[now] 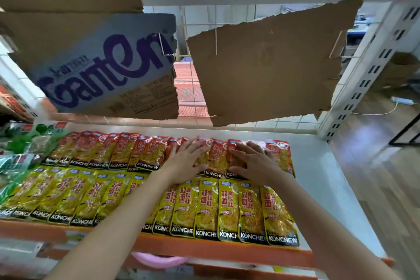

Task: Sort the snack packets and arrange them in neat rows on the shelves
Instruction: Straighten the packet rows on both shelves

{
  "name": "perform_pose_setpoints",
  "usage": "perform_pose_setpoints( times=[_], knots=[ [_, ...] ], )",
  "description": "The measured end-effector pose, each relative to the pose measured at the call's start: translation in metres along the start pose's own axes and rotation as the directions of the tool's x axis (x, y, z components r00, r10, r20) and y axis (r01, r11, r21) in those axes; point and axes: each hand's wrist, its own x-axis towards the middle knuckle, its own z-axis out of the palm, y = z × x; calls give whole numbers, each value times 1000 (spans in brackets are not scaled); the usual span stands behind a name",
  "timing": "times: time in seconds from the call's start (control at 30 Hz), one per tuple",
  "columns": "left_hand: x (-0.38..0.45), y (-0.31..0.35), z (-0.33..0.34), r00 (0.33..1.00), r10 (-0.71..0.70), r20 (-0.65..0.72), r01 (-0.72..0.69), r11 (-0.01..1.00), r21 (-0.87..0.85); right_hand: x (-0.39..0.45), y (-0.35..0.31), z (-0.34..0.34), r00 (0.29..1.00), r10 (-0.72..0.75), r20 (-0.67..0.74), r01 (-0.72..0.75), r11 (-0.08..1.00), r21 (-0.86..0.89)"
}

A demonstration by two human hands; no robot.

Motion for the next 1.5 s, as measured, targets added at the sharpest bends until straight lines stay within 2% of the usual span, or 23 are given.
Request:
perform_pose_setpoints(
  times=[0.23, 0.4, 0.5, 0.63, 0.73, 0.83, 1.0, 1.1, 1.17, 1.27, 1.33, 1.5],
  knots=[
    [0, 5, 5, 998, 8, -63, -11, 999, -53, -2, -13, -2, 999, 28, -31, -27, 1000, 14],
    [-13, -44, -14, 965, -89, -246, 39, 979, -200, 16, -57, -2, 994, -29, -102, 38, 995, 92],
    [-26, -80, -19, 979, -117, -167, 87, 981, -176, 29, -82, 3, 996, -24, -83, 32, 995, 98],
    [-40, -93, -7, 991, -124, -55, 120, 990, -78, 35, -97, 10, 999, 3, -44, -2, 1000, 30],
    [-41, -95, -4, 988, -134, -71, 127, 987, -97, 38, -103, 5, 999, 22, -46, -22, 1000, -1],
    [-43, -98, -6, 988, -114, -103, 99, 985, -141, 44, -120, 2, 996, -16, -91, 17, 1000, 11],
    [-49, -115, -8, 994, -89, -70, 78, 986, -146, 50, -131, 10, 999, -32, -25, 31, 999, -39],
    [-52, -117, -8, 993, -64, -96, 49, 986, -158, 54, -140, 8, 995, -51, -87, 47, 998, -45],
    [-52, -118, -7, 989, -67, -134, 37, 976, -216, 58, -149, 7, 988, -93, -127, 86, 994, -63],
    [-52, -130, -12, 981, -113, -159, 58, 948, -314, 65, -154, 10, 992, -117, -52, 111, 988, -109],
    [-53, -137, -14, 988, -90, -125, 49, 954, -295, 66, -153, 11, 996, -90, -1, 90, 991, -102],
    [-55, -136, -16, 998, -30, -59, 17, 979, -202, 69, -157, 6, 997, -76, 8, 76, 987, -144]
  ],
)
